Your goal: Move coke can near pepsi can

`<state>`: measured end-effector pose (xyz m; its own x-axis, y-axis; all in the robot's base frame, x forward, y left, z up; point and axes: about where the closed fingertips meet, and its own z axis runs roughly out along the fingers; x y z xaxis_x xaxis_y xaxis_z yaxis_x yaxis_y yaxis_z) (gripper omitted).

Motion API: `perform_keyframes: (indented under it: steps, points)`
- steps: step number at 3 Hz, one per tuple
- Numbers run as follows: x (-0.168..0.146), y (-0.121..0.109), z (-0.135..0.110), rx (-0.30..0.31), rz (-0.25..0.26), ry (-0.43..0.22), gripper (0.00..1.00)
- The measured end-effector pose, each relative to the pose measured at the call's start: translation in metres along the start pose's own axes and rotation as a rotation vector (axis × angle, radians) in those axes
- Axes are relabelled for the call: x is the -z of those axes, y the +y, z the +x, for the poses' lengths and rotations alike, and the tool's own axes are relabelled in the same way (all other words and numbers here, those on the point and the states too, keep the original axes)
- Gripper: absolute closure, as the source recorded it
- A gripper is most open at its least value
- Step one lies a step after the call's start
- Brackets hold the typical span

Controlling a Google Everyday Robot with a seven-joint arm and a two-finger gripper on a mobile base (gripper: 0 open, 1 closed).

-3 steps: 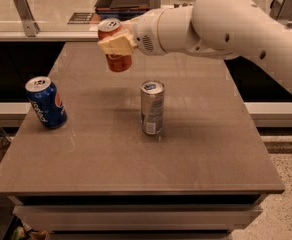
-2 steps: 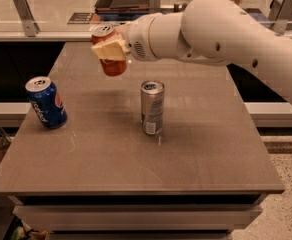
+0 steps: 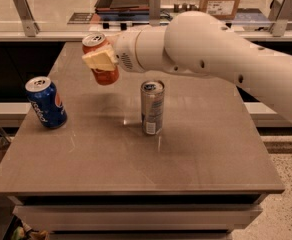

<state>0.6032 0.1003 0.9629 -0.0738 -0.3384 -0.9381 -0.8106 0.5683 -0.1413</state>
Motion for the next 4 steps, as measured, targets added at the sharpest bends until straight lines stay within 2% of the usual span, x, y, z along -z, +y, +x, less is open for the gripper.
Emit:
perform_keyframes:
  steps: [4]
  points:
    - [-0.019,0.024,0.021,-0.09,0.004,0.014,1.0]
